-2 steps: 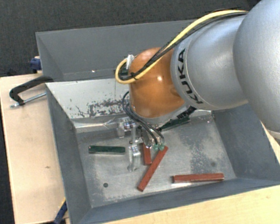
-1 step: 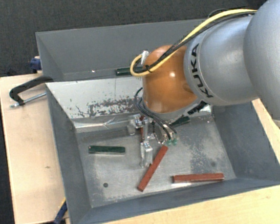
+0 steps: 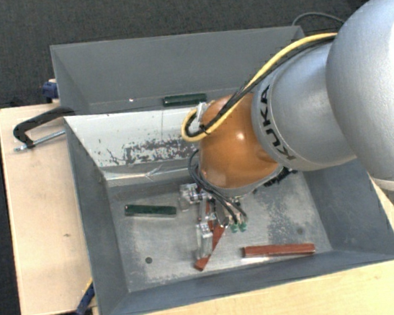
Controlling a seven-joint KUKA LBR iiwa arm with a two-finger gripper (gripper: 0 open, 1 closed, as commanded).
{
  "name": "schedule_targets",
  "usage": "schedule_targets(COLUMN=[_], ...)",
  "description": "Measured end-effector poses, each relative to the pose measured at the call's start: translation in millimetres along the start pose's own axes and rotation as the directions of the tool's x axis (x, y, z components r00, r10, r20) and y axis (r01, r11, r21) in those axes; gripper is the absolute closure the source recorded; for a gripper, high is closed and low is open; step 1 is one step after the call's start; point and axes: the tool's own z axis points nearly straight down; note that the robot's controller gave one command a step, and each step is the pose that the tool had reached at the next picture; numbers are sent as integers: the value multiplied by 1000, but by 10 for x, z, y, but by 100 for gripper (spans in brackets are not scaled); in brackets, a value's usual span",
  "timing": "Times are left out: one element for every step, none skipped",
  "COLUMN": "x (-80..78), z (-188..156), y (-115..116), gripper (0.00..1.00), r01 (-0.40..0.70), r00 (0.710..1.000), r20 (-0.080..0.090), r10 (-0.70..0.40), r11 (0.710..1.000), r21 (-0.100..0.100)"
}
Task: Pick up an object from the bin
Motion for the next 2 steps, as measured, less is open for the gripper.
schedule_targets(x=[131,227], z=[46,76], y=[-114,-232], gripper=[0,0], r01=[168,411], r00=[986,912], r20=[-1,3], r10=[-168,-411], r11=[986,912], r21=[-2,0])
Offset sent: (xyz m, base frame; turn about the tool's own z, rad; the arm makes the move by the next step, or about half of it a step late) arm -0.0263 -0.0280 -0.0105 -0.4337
